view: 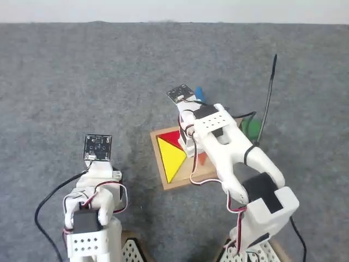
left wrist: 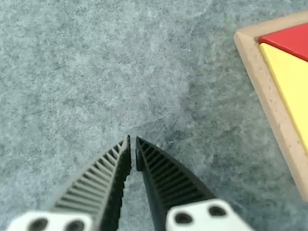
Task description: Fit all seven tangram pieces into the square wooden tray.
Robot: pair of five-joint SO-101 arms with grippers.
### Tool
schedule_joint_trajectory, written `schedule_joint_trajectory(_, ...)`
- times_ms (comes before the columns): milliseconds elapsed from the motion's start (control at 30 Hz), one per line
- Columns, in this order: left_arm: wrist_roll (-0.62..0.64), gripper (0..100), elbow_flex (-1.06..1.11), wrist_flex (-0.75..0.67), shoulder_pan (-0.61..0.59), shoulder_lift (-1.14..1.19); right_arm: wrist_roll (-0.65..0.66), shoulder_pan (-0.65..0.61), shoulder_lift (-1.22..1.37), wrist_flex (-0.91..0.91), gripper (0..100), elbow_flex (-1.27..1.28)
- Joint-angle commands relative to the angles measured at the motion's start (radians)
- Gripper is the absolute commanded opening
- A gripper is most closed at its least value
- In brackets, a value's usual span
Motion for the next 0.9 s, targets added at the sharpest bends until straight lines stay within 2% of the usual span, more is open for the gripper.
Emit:
schedule_joint_trajectory(0, 0.017, 2, -0.013, 0.003, -0.002, -0.018, 0.018, -0.002, -0.015, -0.027, 20.3, -0.055)
schedule_joint_trajectory(267, 0.017, 2, -0.013, 0.003, -0.002, -0.018, 0.052, -0.004, -0.031, -0.021, 20.3, -0.048)
schedule_joint_trajectory(467, 0.017, 2, -0.013, 0.003, -0.002, -0.018, 0.054, -0.002, -0.197, 0.016, 20.3, 0.02)
schedule_joint_trajectory(633, 0.017, 2, -0.013, 0.003, -0.002, -0.018, 0.078, -0.004, -0.303, 0.004, 20.3, 0.097)
schedule_joint_trajectory(867, 0.017, 2, -0.013, 0.003, -0.002, -0.018, 0.098, -0.008, -0.303, -0.061, 20.3, 0.164)
